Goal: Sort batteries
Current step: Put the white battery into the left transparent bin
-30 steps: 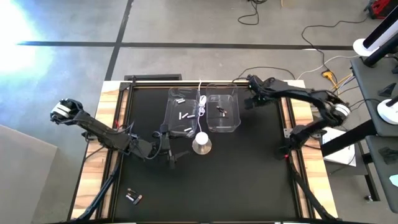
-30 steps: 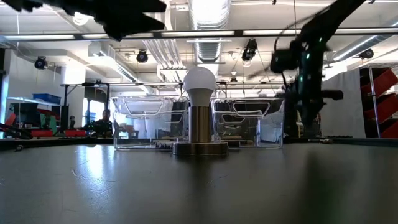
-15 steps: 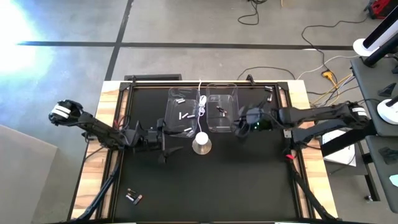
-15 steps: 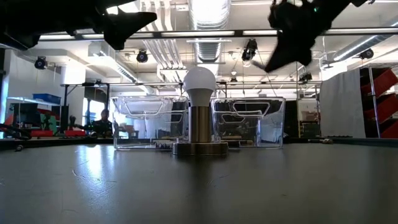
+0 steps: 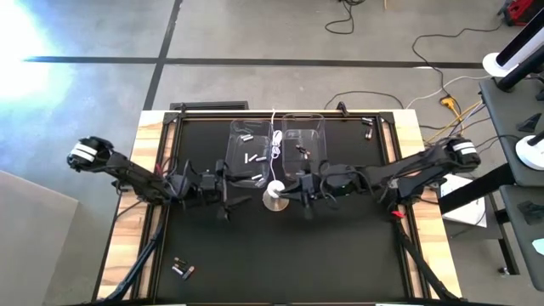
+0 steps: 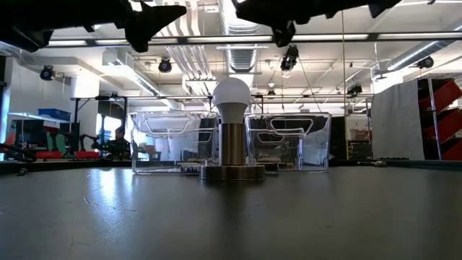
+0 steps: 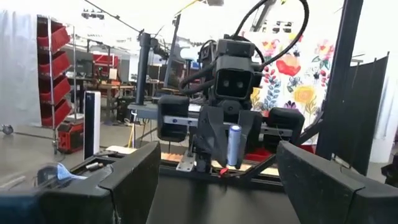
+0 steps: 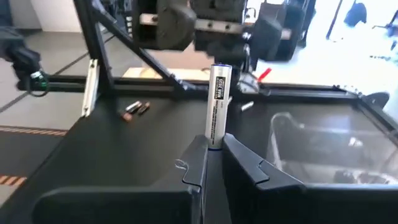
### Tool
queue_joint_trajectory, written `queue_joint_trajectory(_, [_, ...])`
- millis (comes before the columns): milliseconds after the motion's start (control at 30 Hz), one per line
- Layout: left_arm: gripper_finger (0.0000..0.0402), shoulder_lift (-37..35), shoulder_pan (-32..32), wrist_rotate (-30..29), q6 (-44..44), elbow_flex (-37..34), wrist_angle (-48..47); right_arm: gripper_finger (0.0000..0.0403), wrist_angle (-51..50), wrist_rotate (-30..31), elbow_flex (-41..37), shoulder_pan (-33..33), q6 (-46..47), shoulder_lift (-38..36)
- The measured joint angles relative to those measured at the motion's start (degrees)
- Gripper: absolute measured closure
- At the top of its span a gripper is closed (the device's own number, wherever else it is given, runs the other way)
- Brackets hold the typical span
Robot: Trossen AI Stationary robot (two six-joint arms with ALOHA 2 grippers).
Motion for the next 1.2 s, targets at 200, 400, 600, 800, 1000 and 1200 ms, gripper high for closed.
queue_joint_trajectory(200, [0.0125,5.98,-0.07,2.38,0.99,0.92,2.25,0.0375,9.63,-2.66,2.03,-0.07,-2.16,5.39])
queue_joint_trajectory(400, [0.0171,11.58,-0.07,7.55,4.44,6.15,4.37,0.0375,10.73,-2.93,3.46,0.25,-2.23,7.02])
queue_joint_trajectory(600, [0.0217,13.2,0.0,5.93,6.72,10.13,4.21,0.0375,10.78,-2.91,3.51,1.83,-0.88,7.01])
queue_joint_trajectory(800, [0.0275,13.42,0.01,5.98,5.83,11.05,4.0,0.0375,11.03,-2.17,3.53,1.68,-0.81,6.78])
queue_joint_trajectory(1000, [0.0342,14.69,0.0,5.92,5.19,11.77,3.93,0.0375,11.1,-1.17,3.53,1.7,-0.82,6.78])
queue_joint_trajectory(1200, [0.0388,14.33,0.02,5.84,4.46,12.14,3.41,0.037,10.72,0.76,3.57,1.77,-0.04,6.74])
